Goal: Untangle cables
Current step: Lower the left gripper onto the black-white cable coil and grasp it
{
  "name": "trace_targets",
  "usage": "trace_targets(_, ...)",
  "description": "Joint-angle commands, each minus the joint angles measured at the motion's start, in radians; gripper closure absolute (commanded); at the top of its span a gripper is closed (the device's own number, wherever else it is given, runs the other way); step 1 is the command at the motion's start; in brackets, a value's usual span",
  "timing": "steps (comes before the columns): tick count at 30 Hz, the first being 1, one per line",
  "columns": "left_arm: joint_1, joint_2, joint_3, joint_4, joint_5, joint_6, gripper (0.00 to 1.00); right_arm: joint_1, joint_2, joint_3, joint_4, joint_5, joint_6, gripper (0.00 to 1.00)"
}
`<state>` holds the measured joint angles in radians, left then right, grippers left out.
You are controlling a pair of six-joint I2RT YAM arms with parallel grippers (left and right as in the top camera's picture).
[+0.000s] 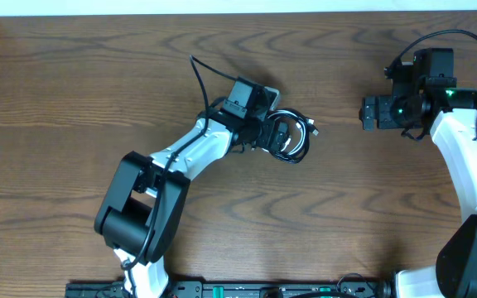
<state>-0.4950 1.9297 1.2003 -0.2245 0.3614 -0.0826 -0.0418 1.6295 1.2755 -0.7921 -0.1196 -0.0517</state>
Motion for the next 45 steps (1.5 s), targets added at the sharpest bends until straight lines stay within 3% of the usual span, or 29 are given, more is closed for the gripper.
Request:
trace_targets(1,-0.002,0.024,-0.007,-0.029,-0.076,-0.008,0.02,-0.003,0.005,0.017,-0.002,0.000,0.029,0.01)
trace_targets(4,-0.002,0.025,-0.007,-0.039,-0.093,-0.008,0.01,-0.003,0.005,0.017,-0.002,-0.023,0.029,0.01)
trace_targets(7,-0.002,0.025,-0.007,-0.042,-0.093,-0.009,0.26,-0.003,0.005,0.017,-0.004,-0.022,0.029,0.01)
trace_targets(8,-0.002,0.025,-0.007,-0.043,-0.093,-0.009,0.30,-0.003,0.005,0.017,-0.006,-0.022,0.029,0.01)
trace_targets(15,-0.002,0.025,-0.007,-0.050,-0.093,-0.008,0.28,-0.003,0.005,0.017,-0.027,-0.022,0.029,0.01)
trace_targets(22,-0.002,0.029,-0.008,-0.050,-0.094,-0.008,0.35,-0.003,0.005,0.017,-0.037,-0.022,0.029,0.01)
trace_targets(34,-0.002,0.079,-0.007,-0.023,-0.145,-0.010,0.36,-0.003,0.005,0.017,-0.041,-0.023,0.029,0.01)
trace_targets(36,-0.002,0.079,-0.007,-0.017,-0.146,-0.021,0.46,-0.003,0.005,0.017,-0.041,-0.027,0.029,0.01)
trace_targets(38,-0.002,0.079,-0.007,-0.016,-0.146,-0.045,0.66,-0.003,0.005,0.017,-0.040,-0.031,0.029,0.01)
trace_targets(40,-0.002,0.079,-0.007,-0.016,-0.145,-0.076,0.92,-0.003,0.005,0.017,-0.040,-0.031,0.038,0.01)
trace_targets(45,-0.002,0.078,-0.007,-0.016,-0.090,-0.115,0.92,-0.003,0.005,0.017,-0.040,-0.048,0.040,0.01)
